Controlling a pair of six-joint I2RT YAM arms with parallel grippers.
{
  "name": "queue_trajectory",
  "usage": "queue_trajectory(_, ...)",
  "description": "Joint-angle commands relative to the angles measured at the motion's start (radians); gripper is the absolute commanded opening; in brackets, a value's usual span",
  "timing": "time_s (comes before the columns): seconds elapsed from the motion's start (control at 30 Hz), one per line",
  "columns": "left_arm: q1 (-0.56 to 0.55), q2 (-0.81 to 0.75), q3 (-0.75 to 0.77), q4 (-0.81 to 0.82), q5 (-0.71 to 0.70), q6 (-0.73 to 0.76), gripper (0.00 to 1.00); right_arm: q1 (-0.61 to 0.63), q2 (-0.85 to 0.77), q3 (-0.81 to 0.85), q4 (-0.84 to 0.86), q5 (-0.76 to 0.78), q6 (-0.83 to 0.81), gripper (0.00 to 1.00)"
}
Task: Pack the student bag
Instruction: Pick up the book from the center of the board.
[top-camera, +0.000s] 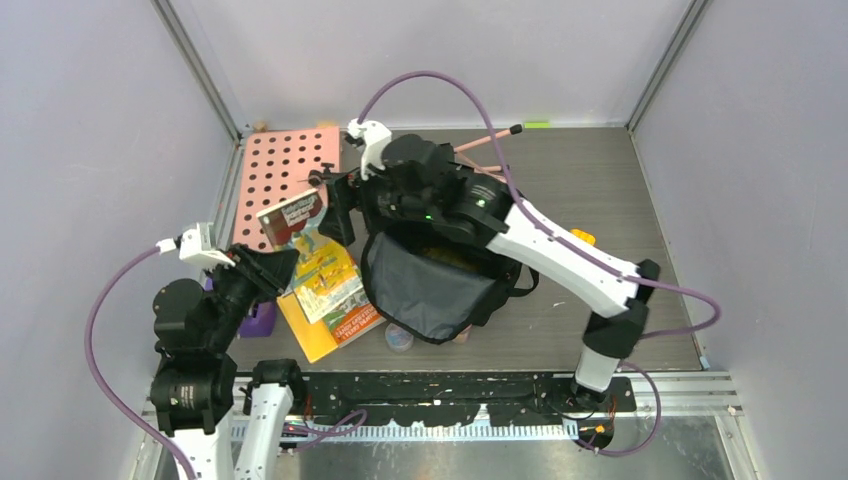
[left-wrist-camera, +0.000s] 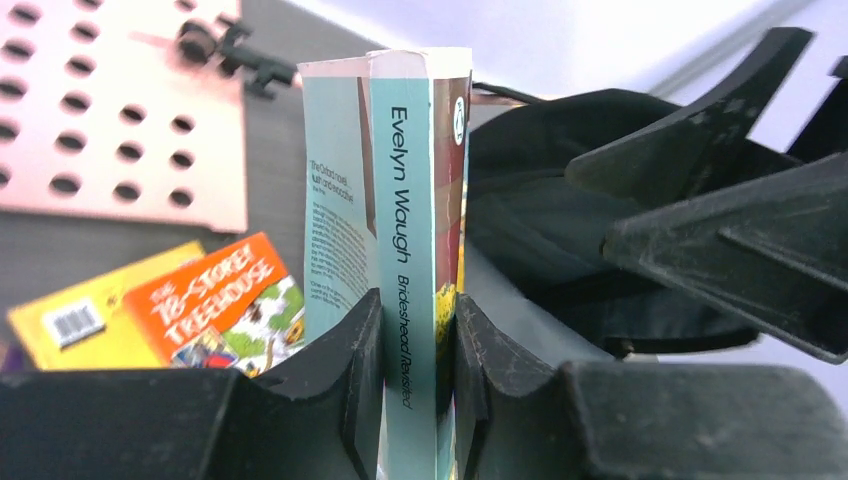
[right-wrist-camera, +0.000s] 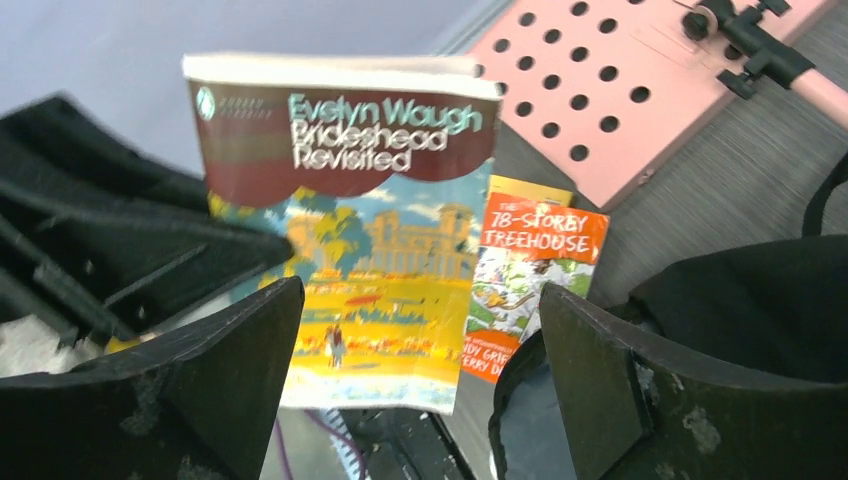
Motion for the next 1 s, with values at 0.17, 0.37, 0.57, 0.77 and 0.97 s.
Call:
queue_trajectory(0.17,-0.022,0.098,0.203,0.307,0.404,0.133,0.0,0.002,-0.327,-0.312,0.242,-0.124,-0.078,0.99)
queue_trajectory(0.37,-0.049,0.153,0.285,0.554,0.523,-0.031,0.0,0.002,-0.473,-0.502,0.386,-0.098,-0.011,1.0)
queue_trajectory(0.57,-0.091,0.184,0.375,0.641,0.538,-0.068,0.0,0.002,-0.547,-0.612,0.489,-0.084,0.04,1.0)
queue_trajectory(0.77,-0.112,0.197,0.403,0.711,0.58,-0.1,0.0,0.001,-0.558,-0.638,0.603,-0.252,0.038,1.0)
queue_trajectory(0.97,-0.127,0.205,0.406,0.769,0.608,-0.129,0.0,0.001,-0.517,-0.591,0.677,-0.442,0.021,1.0)
